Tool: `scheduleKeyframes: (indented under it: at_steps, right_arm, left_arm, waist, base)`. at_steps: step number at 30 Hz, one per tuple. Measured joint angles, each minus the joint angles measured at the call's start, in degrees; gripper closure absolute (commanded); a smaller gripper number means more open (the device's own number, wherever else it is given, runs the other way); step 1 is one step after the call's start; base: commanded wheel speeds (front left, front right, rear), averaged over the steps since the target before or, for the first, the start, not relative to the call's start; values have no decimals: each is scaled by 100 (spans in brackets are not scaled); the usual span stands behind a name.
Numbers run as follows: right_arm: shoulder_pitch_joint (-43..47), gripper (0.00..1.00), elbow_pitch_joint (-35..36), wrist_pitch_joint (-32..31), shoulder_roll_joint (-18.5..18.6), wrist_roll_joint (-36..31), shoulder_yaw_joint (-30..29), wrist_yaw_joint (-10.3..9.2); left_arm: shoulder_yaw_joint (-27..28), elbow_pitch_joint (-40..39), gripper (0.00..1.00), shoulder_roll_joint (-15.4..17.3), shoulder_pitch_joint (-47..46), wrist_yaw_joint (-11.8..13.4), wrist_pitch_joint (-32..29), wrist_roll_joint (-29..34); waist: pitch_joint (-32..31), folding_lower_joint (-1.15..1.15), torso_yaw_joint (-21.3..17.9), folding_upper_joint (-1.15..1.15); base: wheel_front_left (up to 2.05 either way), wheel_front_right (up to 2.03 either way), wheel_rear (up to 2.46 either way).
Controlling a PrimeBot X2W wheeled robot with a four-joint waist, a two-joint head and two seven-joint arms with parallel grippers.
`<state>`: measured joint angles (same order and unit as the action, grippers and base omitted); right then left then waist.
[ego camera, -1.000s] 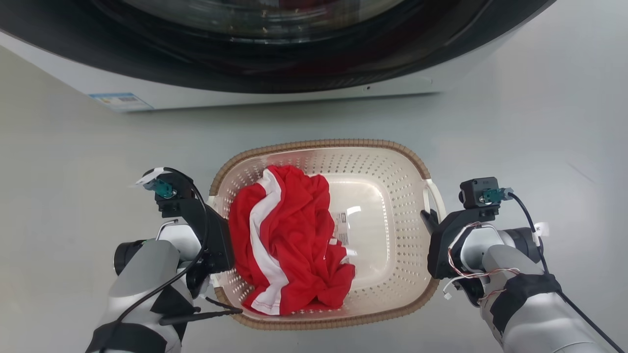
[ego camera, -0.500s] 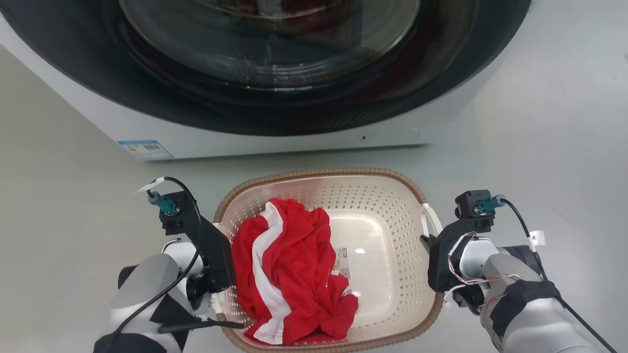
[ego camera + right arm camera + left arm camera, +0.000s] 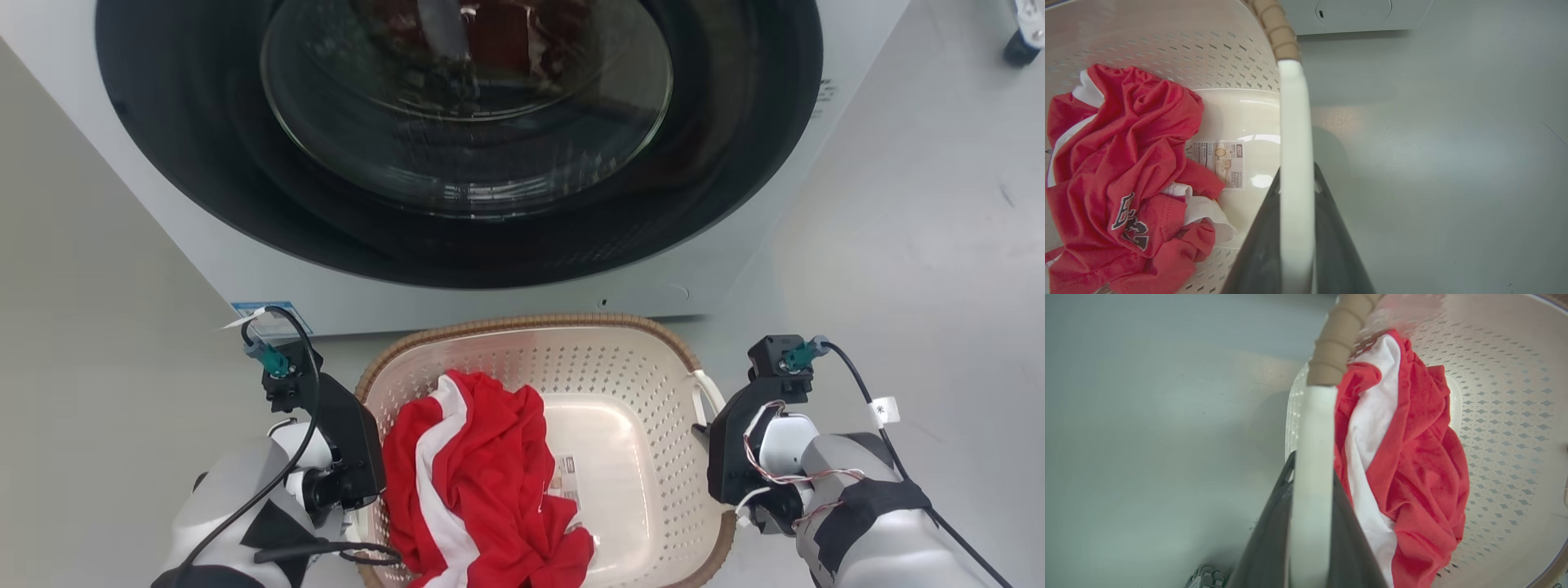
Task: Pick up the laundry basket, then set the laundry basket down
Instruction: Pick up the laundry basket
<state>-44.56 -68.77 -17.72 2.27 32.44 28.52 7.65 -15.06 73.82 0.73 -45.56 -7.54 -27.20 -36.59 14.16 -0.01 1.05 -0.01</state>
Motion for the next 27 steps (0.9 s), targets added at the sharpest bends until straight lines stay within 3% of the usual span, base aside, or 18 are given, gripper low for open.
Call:
scheduleKeyframes:
  at_steps: [27]
  right_arm:
    - [391,100,182,-1061,34,1051,352,-10]
  left_arm:
    - [42,103,100,121,268,4,-760,-259]
  waist:
    - [-1122,0,75,0]
  base:
    - [0,0,0]
